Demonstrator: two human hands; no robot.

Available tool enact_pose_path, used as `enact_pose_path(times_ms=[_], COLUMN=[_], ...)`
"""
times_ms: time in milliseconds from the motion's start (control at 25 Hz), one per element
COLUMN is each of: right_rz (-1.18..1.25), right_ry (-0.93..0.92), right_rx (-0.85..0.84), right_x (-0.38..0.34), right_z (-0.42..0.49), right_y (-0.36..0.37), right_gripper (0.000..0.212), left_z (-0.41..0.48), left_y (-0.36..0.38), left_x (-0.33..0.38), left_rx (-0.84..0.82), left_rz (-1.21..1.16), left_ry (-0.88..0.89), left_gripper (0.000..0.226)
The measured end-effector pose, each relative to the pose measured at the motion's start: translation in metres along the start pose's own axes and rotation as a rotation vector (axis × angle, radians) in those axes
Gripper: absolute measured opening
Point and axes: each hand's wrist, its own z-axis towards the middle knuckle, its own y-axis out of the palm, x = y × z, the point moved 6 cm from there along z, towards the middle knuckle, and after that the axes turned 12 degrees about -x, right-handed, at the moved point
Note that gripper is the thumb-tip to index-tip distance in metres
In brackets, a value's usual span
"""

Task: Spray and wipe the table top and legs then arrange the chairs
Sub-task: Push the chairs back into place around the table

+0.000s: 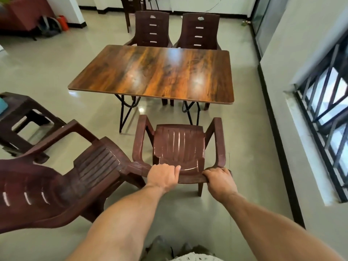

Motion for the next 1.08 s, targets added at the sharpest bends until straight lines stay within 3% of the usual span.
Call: enact_pose_path(times_ms=[120, 440, 640, 1080], right_rz=[0.028, 0.107, 0.144, 0.152], right_ry=[0.017, -0.036, -0.032, -0.018], right_rx=[0.028, 0.026, 0.068, 0.085], right_x=[0.008, 0.025, 0.018, -0.009], right_z=[-0.004, 0.019, 0.015, 0.03], right_y=[-0.002, -0.021, -0.03, -0.028], right_gripper=[0.044, 0.052, 0.05, 0.047], left_z=[0.006, 0.024, 0.029, 0.033], left_y=[-0.005, -0.016, -0.017, -0.013], left_x=[0.01, 0.014, 0.009, -0.011], left_rx=[-0.002, -0.087, -0.168, -0.166], left_rz=[0.007, -0.031, -0.054, -0.092], left_ry=[0.001, -0.198, -0.22, -0.264], left_gripper=[0.064, 0.072, 0.079, 0.081])
